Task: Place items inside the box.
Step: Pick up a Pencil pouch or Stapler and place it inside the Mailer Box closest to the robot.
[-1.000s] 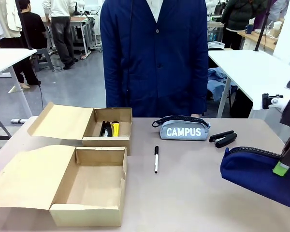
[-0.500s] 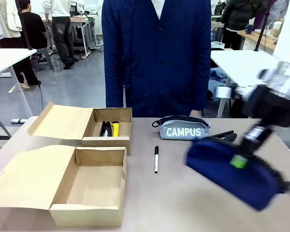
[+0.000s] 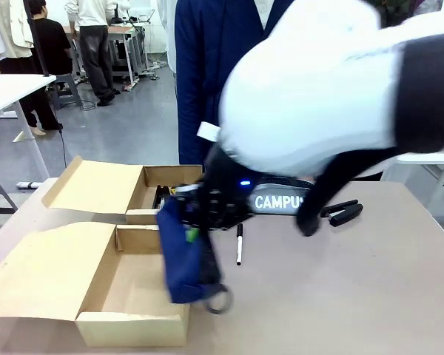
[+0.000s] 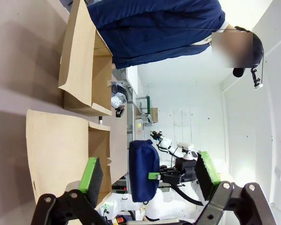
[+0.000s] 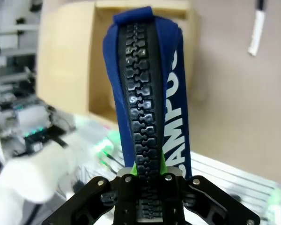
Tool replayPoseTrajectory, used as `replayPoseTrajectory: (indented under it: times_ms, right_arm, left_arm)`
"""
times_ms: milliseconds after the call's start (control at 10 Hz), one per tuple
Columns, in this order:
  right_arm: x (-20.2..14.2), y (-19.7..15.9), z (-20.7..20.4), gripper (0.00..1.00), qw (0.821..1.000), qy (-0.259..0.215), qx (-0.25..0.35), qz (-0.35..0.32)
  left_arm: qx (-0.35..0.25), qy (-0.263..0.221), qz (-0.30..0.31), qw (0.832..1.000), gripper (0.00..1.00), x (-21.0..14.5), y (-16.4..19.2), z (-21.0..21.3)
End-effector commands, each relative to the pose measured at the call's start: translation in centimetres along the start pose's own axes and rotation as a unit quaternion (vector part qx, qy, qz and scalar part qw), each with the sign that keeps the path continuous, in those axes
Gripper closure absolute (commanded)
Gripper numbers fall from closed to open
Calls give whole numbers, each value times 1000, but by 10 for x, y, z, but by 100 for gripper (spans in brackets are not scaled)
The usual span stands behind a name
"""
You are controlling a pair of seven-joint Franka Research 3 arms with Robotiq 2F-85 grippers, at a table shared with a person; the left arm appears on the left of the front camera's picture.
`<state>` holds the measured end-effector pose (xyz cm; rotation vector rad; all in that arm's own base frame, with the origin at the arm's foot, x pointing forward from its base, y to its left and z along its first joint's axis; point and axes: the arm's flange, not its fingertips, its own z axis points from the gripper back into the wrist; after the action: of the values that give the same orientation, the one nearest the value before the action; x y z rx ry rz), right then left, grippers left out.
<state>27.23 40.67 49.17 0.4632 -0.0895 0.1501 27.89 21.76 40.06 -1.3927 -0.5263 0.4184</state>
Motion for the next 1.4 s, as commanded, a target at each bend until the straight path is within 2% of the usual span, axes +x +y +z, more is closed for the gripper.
replayPoseTrajectory:
  times_ms: [0,100,200,400,500,600,800,1300]
  right_arm:
    - [24,42,-45,90,1000,3,-7,2]
    - [20,59,-64,90,998,58,-4,31]
    - [8,18,-25,90,1000,-3,6,-1]
    - [8,18,-25,90,1000,-3,6,-1]
    - [16,31,-51,90,1000,21,7,11]
    - [15,46,-52,90,999,-32,-23,1]
    - [25,74,-70,90,997,-59,-42,-26]
    - [43,73,-120,90,996,-27,-64,-52]
  left_arm:
    - [-9,-1,-11,1000,0,-4,-1,-1]
    - [-9,-1,-11,1000,0,-4,-1,-1]
    - [-9,-1,-11,1000,0,-4,-1,-1]
    - [-9,-1,-11,1000,0,-4,-1,-1]
    - [-9,-1,-11,1000,0,-4,-1,-1]
    - [-9,-1,-11,1000,0,-4,-1,-1]
    - [-9,-1,-11,1000,0,-4,-1,-1]
    - [-9,-1,-11,1000,0,-4,-1,-1]
